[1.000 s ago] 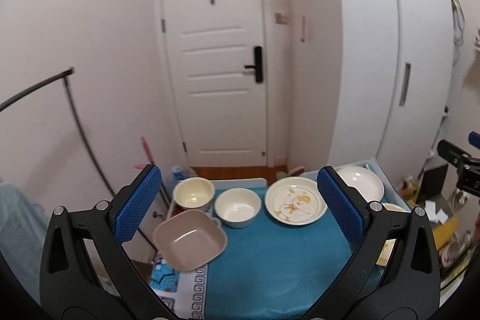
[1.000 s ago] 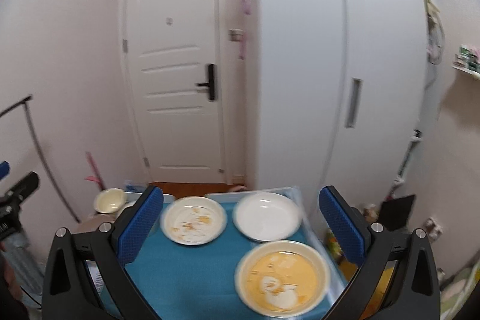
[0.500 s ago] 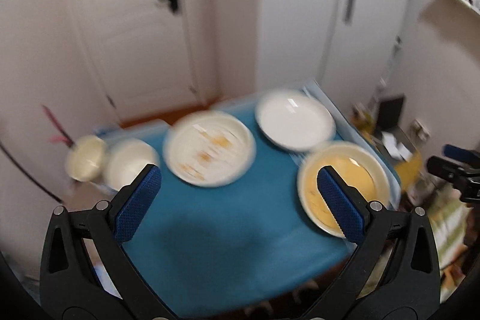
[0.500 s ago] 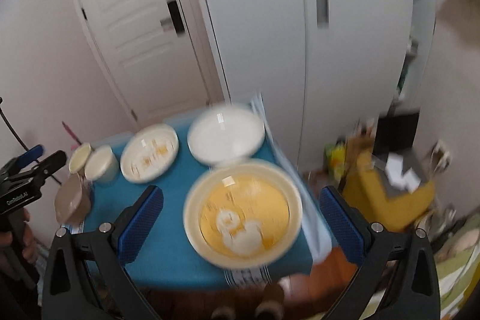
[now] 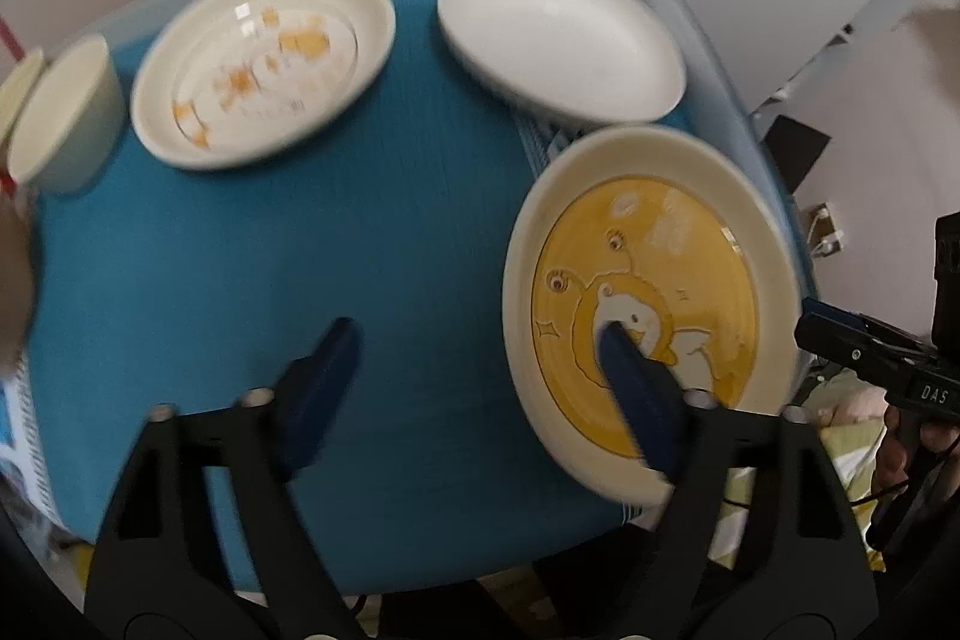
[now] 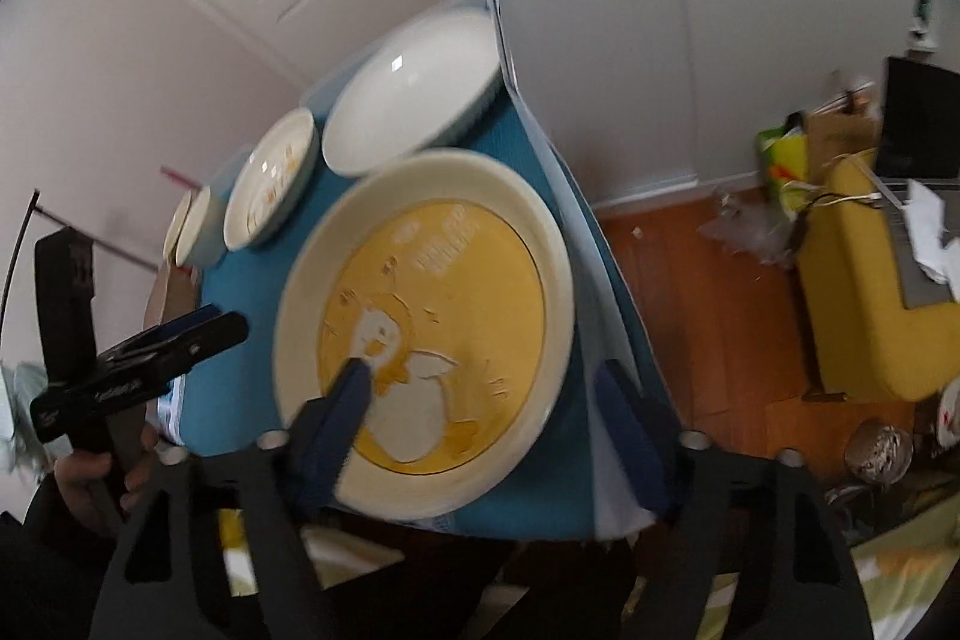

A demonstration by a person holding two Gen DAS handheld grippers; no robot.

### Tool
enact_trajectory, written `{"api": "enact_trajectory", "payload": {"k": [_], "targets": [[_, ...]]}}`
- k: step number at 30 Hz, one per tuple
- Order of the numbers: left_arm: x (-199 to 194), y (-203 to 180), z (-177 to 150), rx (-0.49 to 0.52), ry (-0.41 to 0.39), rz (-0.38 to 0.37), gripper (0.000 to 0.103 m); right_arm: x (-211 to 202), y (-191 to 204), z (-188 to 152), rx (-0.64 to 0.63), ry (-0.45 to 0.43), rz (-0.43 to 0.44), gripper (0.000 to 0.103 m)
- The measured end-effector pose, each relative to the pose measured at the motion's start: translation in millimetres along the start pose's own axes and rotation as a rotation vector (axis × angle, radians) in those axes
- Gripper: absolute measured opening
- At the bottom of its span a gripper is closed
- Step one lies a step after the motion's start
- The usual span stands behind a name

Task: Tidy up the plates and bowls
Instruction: 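Grasp the rim of the large yellow duck plate with both grippers, then lift the yellow plate, carry it beside the bowls, lower and open both grippers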

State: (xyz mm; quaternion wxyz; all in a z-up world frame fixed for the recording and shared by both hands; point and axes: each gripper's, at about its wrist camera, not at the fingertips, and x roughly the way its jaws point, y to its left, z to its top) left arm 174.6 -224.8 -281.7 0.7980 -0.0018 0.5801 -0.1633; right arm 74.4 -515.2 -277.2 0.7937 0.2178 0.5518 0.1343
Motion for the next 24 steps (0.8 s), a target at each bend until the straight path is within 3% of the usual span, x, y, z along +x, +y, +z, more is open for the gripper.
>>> {"api": "enact_trajectory", "payload": {"k": [4,9,12,24], "targets": [[21,-2,-5,-0.048,0.041,0.002,0.047,14,-7,11,-0.06,0.043,0.034,0.052],[32,-8,-11,-0.067,0.05,-0.004,0.03,21,-11,21,-0.109,0.052,0.036,0.026],[34,-14,-13,-0.067,0.046,-0.037,0.017,22,-13,25,-0.145,0.059,0.005,0.017],[36,-19,-14,-0.069,0.058,-0.015,0.016,29,-7,28,-0.184,0.069,-0.03,0.014]]}}
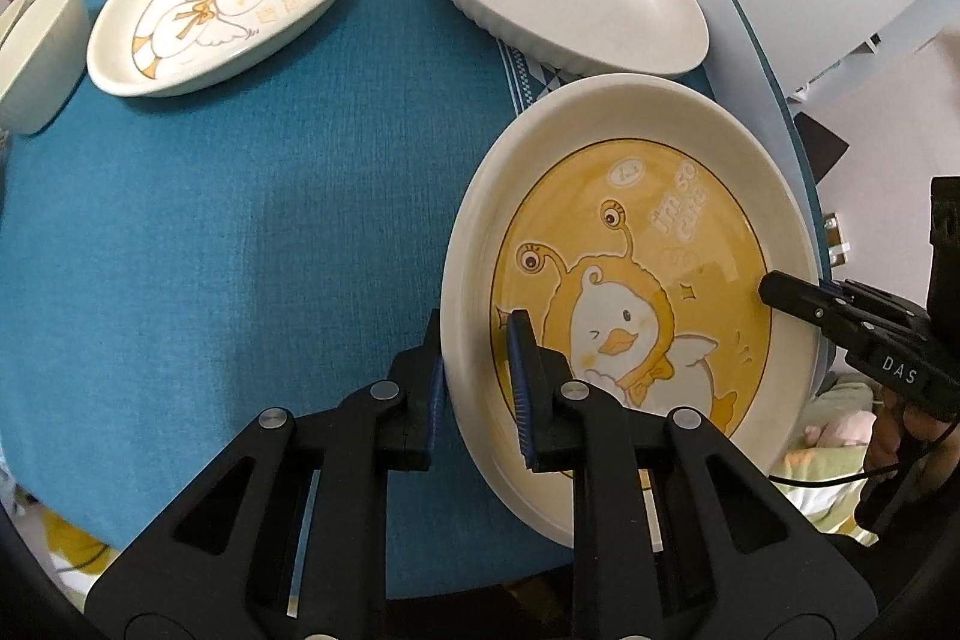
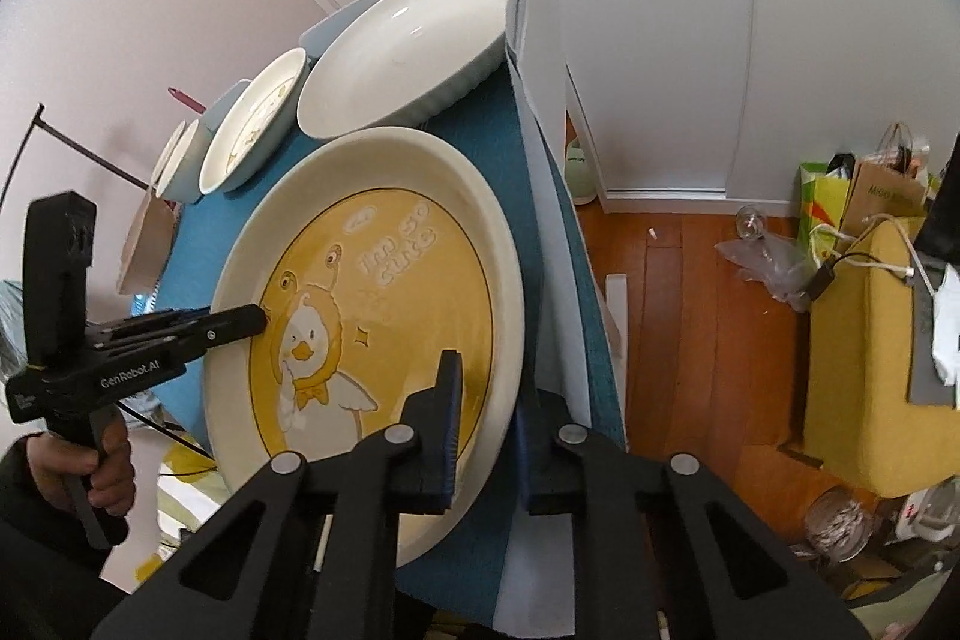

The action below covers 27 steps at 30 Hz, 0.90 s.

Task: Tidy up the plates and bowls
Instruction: 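Lift the yellow plate, carry it beside the bowls, lower and open both grippers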

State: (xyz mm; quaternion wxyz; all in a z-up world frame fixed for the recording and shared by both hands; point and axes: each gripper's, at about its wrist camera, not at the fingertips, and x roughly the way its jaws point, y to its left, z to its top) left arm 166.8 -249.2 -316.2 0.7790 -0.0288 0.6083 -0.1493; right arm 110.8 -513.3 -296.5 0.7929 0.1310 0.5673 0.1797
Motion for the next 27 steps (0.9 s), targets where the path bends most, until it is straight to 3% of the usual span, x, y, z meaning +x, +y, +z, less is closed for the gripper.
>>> {"api": "enact_trajectory", "payload": {"k": [5,15,22,27], "targets": [[-10,-4,2,0.025,-0.013,0.01,0.016,-3,2,1,-0.012,-0.01,-0.015,0.014],[-60,10,-2,-0.017,-0.132,0.0,0.016,-19,39,19,-0.105,-0.047,-0.022,0.014],[-107,68,-9,-0.051,-0.206,0.008,0.016,-17,100,33,-0.159,-0.086,-0.008,0.014],[-135,128,-17,-0.078,-0.225,0.054,0.016,3,155,36,-0.196,-0.07,0.029,0.014]]}}
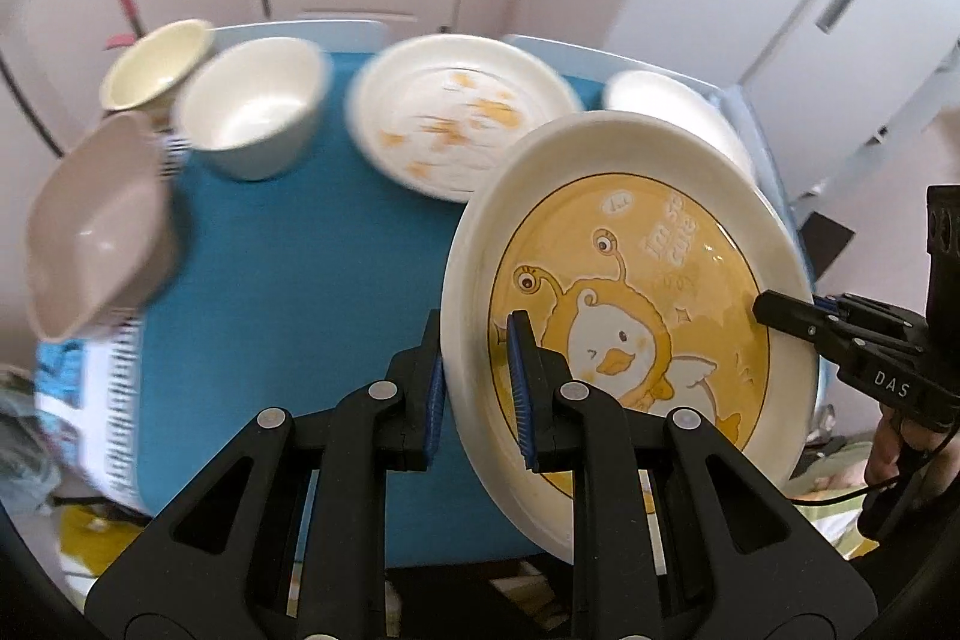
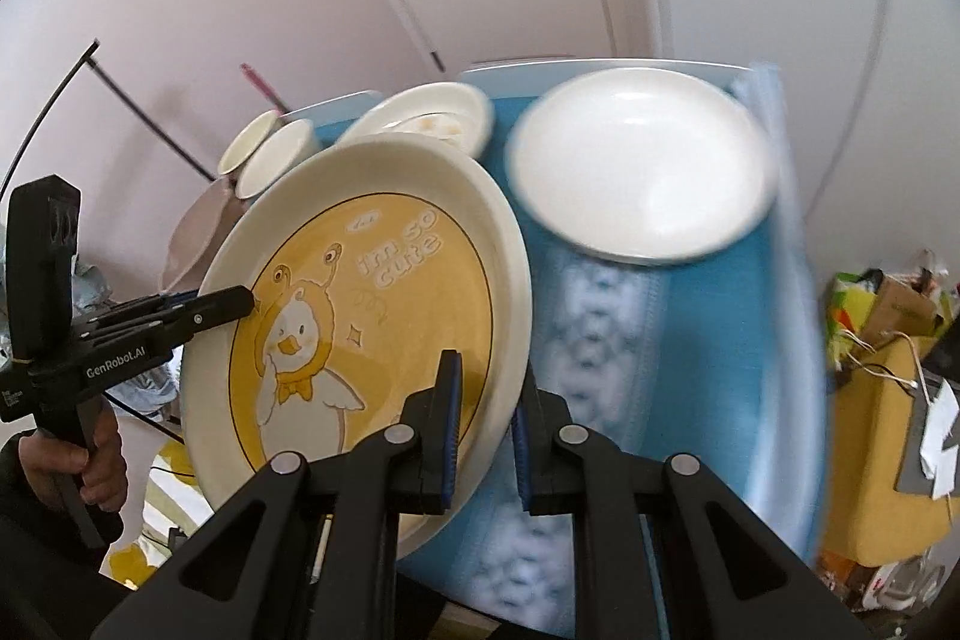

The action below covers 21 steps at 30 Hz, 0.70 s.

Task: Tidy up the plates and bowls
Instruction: 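Lift the yellow plate, carry it beside the bowls, lower and open both grippers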

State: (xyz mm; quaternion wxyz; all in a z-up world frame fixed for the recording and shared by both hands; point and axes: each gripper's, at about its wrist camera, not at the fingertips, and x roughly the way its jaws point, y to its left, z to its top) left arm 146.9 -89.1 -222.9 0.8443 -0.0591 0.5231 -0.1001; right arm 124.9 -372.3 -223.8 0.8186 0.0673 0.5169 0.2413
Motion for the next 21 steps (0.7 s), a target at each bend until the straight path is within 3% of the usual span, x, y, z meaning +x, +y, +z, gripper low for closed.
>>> {"api": "enact_trajectory", "payload": {"k": [6,11,21], "targets": [[-9,77,-11,-0.031,0.019,0.046,0.016,43,62,8,-0.026,0.036,0.047,0.014],[6,129,-22,-0.049,0.06,0.044,0.016,82,100,9,-0.041,0.078,0.045,0.014],[37,163,-32,-0.031,0.087,0.03,0.016,131,110,6,-0.025,0.101,0.009,0.014]]}}
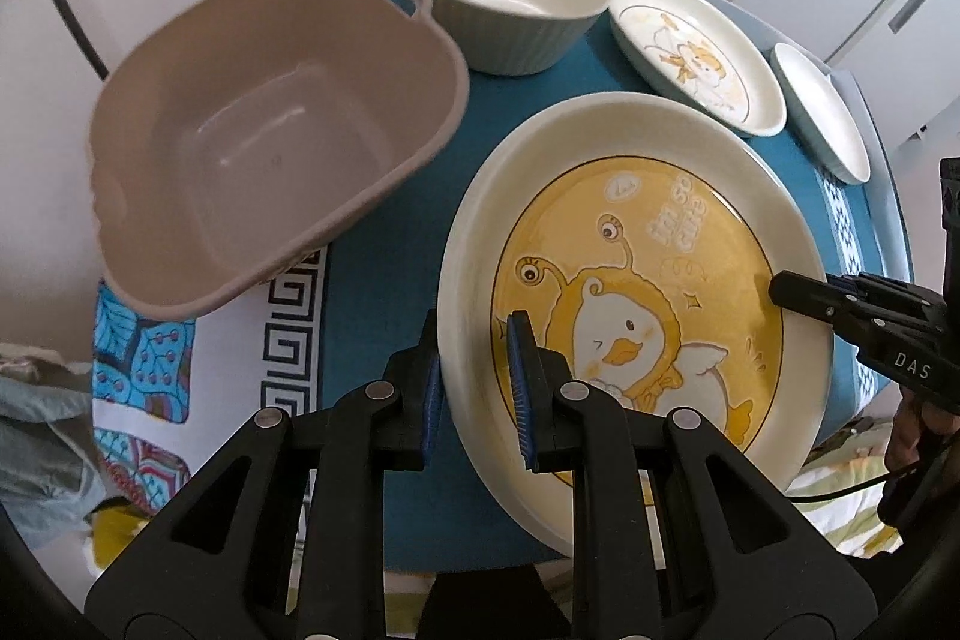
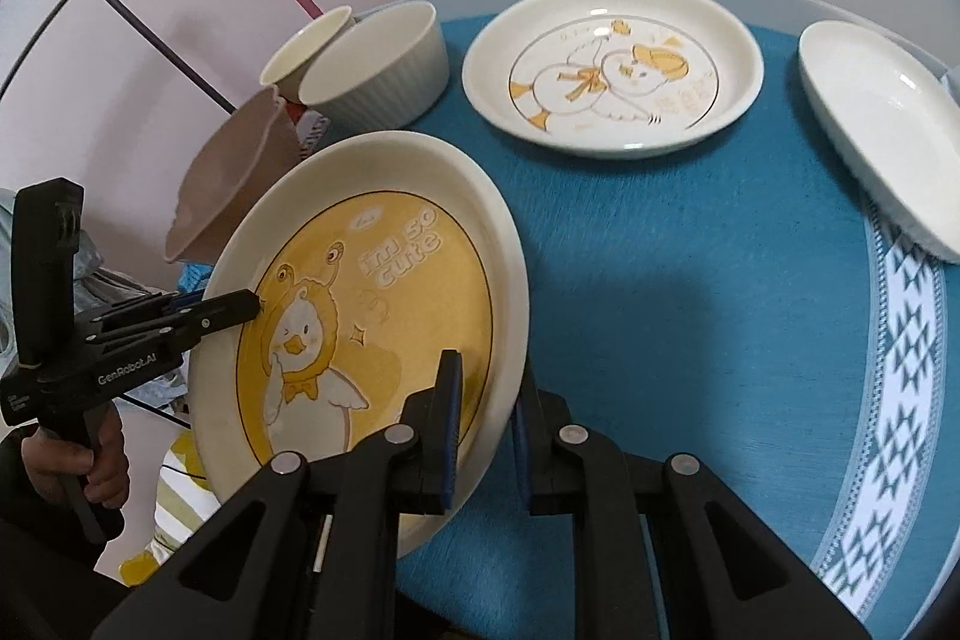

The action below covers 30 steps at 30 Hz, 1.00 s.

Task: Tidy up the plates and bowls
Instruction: 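Lift the yellow plate, carry it beside the bowls, lower and open both grippers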

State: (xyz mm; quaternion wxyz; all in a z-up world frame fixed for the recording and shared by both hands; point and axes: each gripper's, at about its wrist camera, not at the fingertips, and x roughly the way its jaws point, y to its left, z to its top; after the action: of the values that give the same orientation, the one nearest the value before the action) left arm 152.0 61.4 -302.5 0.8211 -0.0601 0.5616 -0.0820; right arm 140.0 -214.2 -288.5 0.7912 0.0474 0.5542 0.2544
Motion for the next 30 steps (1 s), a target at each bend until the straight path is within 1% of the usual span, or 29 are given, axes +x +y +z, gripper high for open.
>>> {"api": "enact_trajectory", "payload": {"k": [1,6,9,12,15,18,21,23,25,26,28,30], "targets": [[2,0,0,-0.014,-0.005,0.018,0.016,2,0,0,0.002,-0.003,-0.001,0.014],[10,5,-3,0.007,-0.004,0.02,0.016,10,0,1,0.01,-0.014,-0.005,0.014],[9,5,-3,0.019,-0.018,0.019,0.016,13,0,1,0.006,-0.013,-0.008,0.014],[10,2,-2,0.032,-0.018,0.033,0.016,12,2,1,0.0,-0.01,-0.013,0.014],[10,2,-2,0.034,-0.013,0.036,0.016,10,3,-1,0.001,-0.003,-0.016,0.016],[11,1,0,0.026,-0.006,0.035,0.017,12,6,1,0.007,0.009,-0.031,0.016],[13,-2,3,0.036,-0.002,0.031,0.024,15,8,3,0.01,0.016,-0.036,0.016],[14,-5,4,0.055,0.003,0.033,0.032,17,8,4,0.021,0.019,-0.035,0.016],[15,-10,5,0.075,0.0,0.054,0.059,17,7,3,0.026,0.023,-0.037,0.017],[13,-12,4,0.085,-0.013,0.063,0.063,18,8,3,0.029,0.024,-0.039,0.017],[12,-15,3,0.099,-0.023,0.071,0.065,18,7,3,0.031,0.023,-0.034,0.019],[13,-18,2,0.099,-0.017,0.081,0.065,18,8,3,0.035,0.013,-0.025,0.03]]}}
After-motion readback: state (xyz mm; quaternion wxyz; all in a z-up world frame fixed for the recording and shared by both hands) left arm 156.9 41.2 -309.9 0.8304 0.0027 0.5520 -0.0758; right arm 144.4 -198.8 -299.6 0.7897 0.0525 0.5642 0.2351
